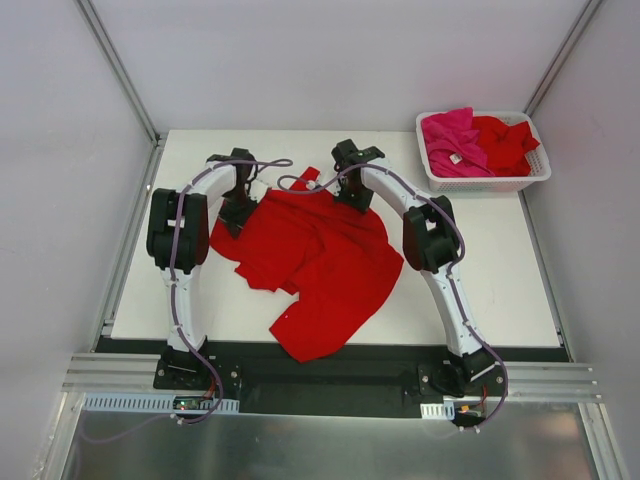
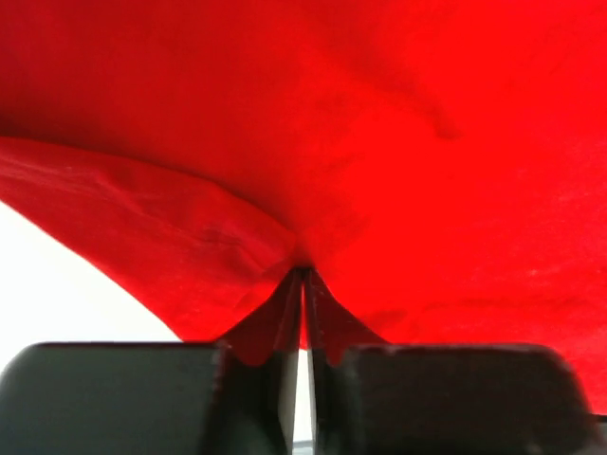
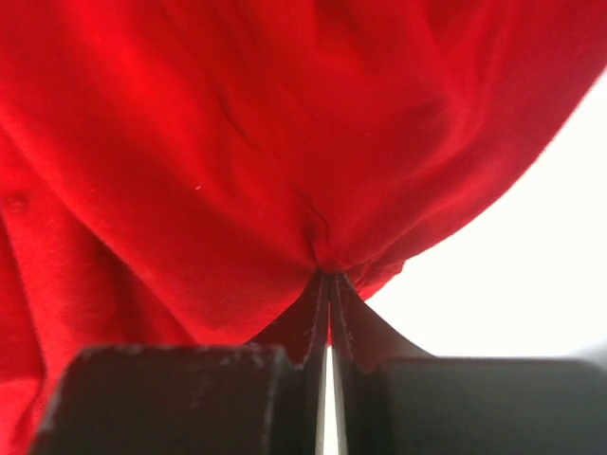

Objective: Fold and stack the t-shirts

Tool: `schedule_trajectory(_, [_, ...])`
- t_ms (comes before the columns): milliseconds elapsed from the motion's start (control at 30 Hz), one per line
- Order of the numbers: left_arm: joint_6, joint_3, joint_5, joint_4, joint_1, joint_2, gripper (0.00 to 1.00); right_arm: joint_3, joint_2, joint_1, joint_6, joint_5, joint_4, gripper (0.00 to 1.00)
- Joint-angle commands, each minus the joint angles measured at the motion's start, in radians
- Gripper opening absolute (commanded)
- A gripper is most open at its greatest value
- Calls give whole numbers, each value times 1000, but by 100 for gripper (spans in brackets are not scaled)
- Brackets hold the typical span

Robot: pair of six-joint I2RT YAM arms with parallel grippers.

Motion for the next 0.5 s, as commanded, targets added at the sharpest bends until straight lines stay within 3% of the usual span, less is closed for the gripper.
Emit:
schedule_trajectory(0, [17, -46, -60, 4, 0, -20, 0, -3, -89, -9, 34, 37, 34, 1])
schedule_trajectory(267, [41, -155, -126, 42, 12, -129, 0, 7, -117, -23, 52, 51, 98, 1])
schedule_trajectory(367, [53, -124, -172, 40, 11, -172, 17, -16, -122, -25, 55, 45, 101, 1])
schedule_trajectory(400, [57, -109, -180, 42, 11, -199, 32, -20, -122, -25, 57, 45, 101, 1])
schedule_trajectory(467, [72, -97, -200, 40, 11, -213, 45, -20, -119, -23, 60, 40, 98, 1])
